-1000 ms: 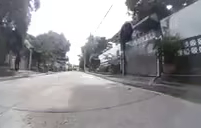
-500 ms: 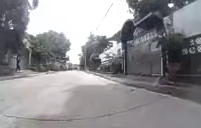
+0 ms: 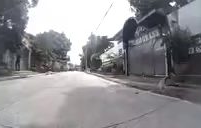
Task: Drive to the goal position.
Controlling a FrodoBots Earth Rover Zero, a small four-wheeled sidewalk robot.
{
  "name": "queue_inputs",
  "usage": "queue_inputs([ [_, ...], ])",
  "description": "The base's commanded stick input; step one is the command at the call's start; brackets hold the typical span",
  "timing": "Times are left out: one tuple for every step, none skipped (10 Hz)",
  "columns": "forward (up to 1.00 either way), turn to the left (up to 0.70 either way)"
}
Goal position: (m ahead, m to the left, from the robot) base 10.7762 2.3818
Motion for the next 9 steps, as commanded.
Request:
queue_inputs([
  [0.50, 0.00],
  [0.50, 0.00],
  [0.50, 0.00],
  [0.50, 0.00],
  [0.50, 0.00],
  [0.50, 0.00],
  [0.50, 0.00],
  [0.50, 0.00],
  [0.50, 0.00],
])
